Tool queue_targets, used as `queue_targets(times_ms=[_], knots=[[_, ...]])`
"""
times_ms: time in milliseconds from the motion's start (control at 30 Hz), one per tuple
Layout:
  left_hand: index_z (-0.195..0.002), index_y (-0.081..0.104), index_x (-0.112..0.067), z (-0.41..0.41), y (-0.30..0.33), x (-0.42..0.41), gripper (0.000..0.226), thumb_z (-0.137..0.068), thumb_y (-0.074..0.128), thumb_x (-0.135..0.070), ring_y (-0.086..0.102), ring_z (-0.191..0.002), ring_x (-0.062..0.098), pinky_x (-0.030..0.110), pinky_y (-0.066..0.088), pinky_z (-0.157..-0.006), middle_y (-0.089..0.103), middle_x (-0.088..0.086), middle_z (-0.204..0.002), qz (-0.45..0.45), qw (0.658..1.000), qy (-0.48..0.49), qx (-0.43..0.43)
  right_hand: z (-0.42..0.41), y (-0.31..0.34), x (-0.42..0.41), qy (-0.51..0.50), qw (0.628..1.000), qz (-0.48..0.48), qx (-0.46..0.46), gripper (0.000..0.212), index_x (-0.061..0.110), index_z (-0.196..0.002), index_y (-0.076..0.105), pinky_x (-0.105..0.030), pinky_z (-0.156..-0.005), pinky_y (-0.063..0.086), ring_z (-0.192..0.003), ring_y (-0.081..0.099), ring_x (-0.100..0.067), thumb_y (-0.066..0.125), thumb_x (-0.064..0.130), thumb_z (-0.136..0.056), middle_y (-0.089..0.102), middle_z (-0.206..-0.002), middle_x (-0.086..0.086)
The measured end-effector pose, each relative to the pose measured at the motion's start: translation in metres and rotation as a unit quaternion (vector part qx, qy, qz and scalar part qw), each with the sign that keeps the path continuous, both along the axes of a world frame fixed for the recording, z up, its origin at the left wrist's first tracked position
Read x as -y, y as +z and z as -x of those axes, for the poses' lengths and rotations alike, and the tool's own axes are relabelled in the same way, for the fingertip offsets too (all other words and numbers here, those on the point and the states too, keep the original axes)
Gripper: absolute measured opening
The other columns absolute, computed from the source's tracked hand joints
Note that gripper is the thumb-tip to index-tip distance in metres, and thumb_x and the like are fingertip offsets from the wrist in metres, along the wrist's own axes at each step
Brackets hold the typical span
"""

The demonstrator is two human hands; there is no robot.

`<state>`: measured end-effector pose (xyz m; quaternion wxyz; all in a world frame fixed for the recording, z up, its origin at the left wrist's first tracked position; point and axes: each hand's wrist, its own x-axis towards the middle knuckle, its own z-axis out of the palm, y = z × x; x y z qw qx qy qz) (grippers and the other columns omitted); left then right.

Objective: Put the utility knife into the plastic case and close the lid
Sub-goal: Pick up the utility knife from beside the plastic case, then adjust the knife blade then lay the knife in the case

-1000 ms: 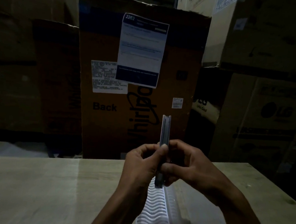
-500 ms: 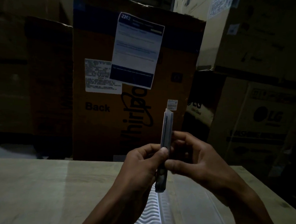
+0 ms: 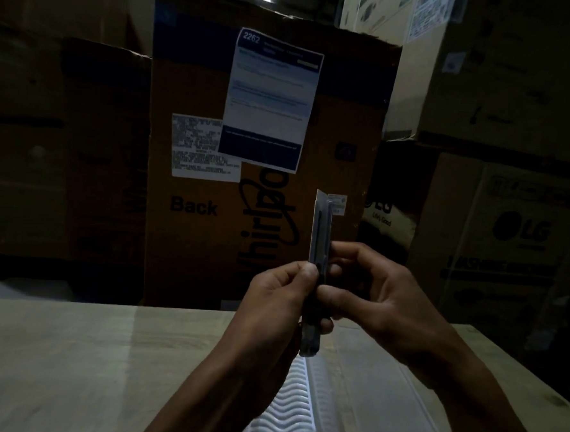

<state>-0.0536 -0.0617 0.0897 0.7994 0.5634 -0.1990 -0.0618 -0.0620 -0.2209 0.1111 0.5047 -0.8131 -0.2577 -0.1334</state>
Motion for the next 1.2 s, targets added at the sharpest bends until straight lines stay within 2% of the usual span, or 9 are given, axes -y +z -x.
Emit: queue_targets(times_ms=[67, 167, 367, 533, 667, 833, 900, 1000, 1200], knots=[[-0.105, 0.071, -0.010, 0.000, 0.000, 0.000, 0.033, -0.100, 0.044, -0.029, 0.062, -0.062, 0.010, 0.020, 0.049, -0.052, 0.069, 0.004, -0.077, -0.004, 1.000, 0.004, 0.004, 0.000, 0.000, 0.000, 0.000, 1.000, -0.005, -0.005, 0.049, 0.040, -0.116, 0.055, -0.024, -0.080, 0.059, -0.101, 0.071, -0.005, 0.072, 0.029, -0.072, 0.070, -0.105, 0.018], [-0.103, 0.073, -0.014, 0.000, -0.001, 0.004, 0.033, -0.099, 0.046, -0.032, 0.062, -0.070, 0.016, 0.027, 0.051, -0.059, 0.071, 0.008, -0.083, -0.009, 1.000, 0.016, 0.011, 0.000, 0.001, 0.001, 0.009, 1.000, -0.023, -0.008, 0.057, 0.040, -0.123, 0.054, -0.032, -0.087, 0.060, -0.108, 0.069, -0.010, 0.077, 0.027, -0.073, 0.070, -0.113, 0.013], [-0.098, 0.076, -0.014, 0.001, 0.000, 0.006, 0.040, -0.099, 0.045, -0.040, 0.060, -0.064, 0.016, 0.026, 0.048, -0.055, 0.068, 0.005, -0.072, -0.005, 1.000, 0.019, 0.005, 0.002, 0.003, -0.001, -0.014, 0.999, -0.029, 0.028, 0.056, 0.040, -0.121, 0.054, -0.030, -0.085, 0.061, -0.105, 0.070, -0.006, 0.074, 0.026, -0.071, 0.069, -0.111, 0.015], [-0.098, 0.076, -0.014, 0.002, -0.001, 0.008, 0.037, -0.100, 0.045, -0.035, 0.060, -0.066, 0.018, 0.033, 0.047, -0.061, 0.066, 0.006, -0.070, -0.008, 1.000, 0.023, 0.008, 0.002, 0.002, 0.002, -0.020, 0.999, -0.026, 0.027, 0.051, 0.035, -0.120, 0.056, -0.025, -0.079, 0.060, -0.103, 0.071, -0.007, 0.074, 0.010, -0.079, 0.070, -0.110, 0.013], [-0.098, 0.073, -0.010, 0.004, -0.002, 0.010, 0.039, -0.099, 0.045, -0.037, 0.060, -0.061, 0.015, 0.026, 0.047, -0.055, 0.065, 0.005, -0.067, -0.020, 0.999, 0.028, 0.017, 0.003, 0.004, 0.003, -0.042, 0.998, -0.008, 0.047, 0.062, 0.044, -0.124, 0.051, -0.032, -0.083, 0.061, -0.105, 0.069, -0.009, 0.077, 0.027, -0.071, 0.068, -0.110, 0.011], [-0.090, 0.070, -0.014, 0.010, -0.003, 0.015, 0.054, -0.096, 0.033, -0.053, 0.060, -0.055, 0.010, 0.019, 0.047, -0.048, 0.068, 0.000, -0.063, -0.060, 0.995, 0.053, 0.059, 0.007, 0.009, 0.004, -0.068, 0.995, -0.021, 0.067, 0.076, 0.040, -0.138, 0.042, -0.039, -0.076, 0.064, -0.104, 0.069, -0.013, 0.078, 0.021, -0.075, 0.065, -0.111, 0.001], [-0.086, 0.069, -0.017, 0.012, -0.003, 0.017, 0.058, -0.096, 0.026, -0.056, 0.058, -0.051, 0.007, 0.016, 0.044, -0.044, 0.065, -0.001, -0.057, -0.062, 0.994, 0.061, 0.069, 0.009, 0.010, 0.004, -0.085, 0.993, -0.015, 0.087, 0.074, 0.043, -0.137, 0.043, -0.039, -0.081, 0.063, -0.105, 0.068, -0.008, 0.077, 0.028, -0.072, 0.066, -0.110, 0.004], [-0.085, 0.069, -0.016, 0.012, -0.005, 0.019, 0.066, -0.095, 0.021, -0.059, 0.057, -0.055, 0.011, 0.019, 0.045, -0.047, 0.066, 0.004, -0.061, -0.065, 0.991, 0.071, 0.090, 0.011, 0.012, 0.005, -0.098, 0.989, -0.017, 0.109, 0.067, 0.045, -0.130, 0.048, -0.039, -0.088, 0.060, -0.107, 0.067, -0.007, 0.077, 0.030, -0.072, 0.067, -0.110, 0.009], [-0.082, 0.068, -0.011, 0.012, -0.009, 0.022, 0.071, -0.093, 0.020, -0.061, 0.055, -0.052, 0.011, 0.020, 0.045, -0.048, 0.065, 0.008, -0.064, -0.071, 0.990, 0.063, 0.100, 0.015, 0.016, 0.007, -0.105, 0.984, -0.064, 0.127, 0.045, 0.028, -0.115, 0.062, -0.036, -0.088, 0.061, -0.101, 0.071, -0.010, 0.074, 0.028, -0.071, 0.072, -0.106, 0.003]])
